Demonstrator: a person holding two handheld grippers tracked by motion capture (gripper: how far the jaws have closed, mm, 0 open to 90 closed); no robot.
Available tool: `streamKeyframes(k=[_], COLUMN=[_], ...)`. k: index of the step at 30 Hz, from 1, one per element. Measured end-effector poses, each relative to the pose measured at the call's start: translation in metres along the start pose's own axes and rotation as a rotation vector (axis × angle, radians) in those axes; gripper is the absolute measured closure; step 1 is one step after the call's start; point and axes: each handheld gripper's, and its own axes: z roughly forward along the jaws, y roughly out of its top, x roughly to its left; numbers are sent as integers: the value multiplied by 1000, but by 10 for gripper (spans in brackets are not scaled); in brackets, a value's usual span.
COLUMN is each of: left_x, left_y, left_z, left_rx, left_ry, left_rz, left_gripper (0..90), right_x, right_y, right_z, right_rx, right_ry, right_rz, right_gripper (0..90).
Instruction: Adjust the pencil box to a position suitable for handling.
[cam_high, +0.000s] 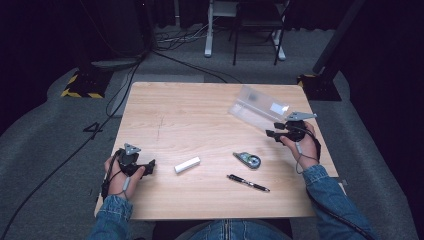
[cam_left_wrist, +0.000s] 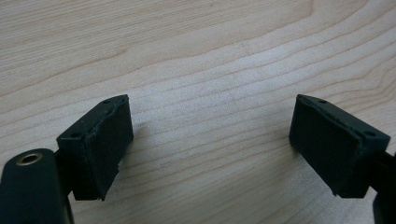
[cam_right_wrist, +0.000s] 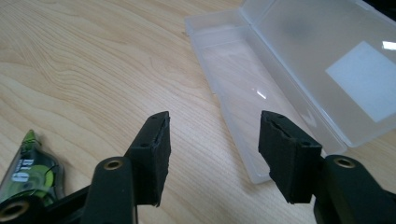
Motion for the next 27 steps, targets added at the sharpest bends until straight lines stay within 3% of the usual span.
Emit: streamKeyframes(k=[5,13,21,27], left_x=[0,0,-1,-1], left_y=[0,0,0,0], left_z=[0,0,0,0], left_rx=[-1,-1,0,0], left_ry=[1,1,1,1], left_rz=[-3,-3,-4,-4], left_gripper=[138,139,138,138], right_x=[-1,-7,-13,-15], right_y=[0,-4,-10,-13], right_z=[14,33,34,36], right_rx=[-2,66,101,121], right_ry=[-12,-41,-65,-46], right_rz=[-32,-41,-61,-78], right_gripper=[478,573,680,739])
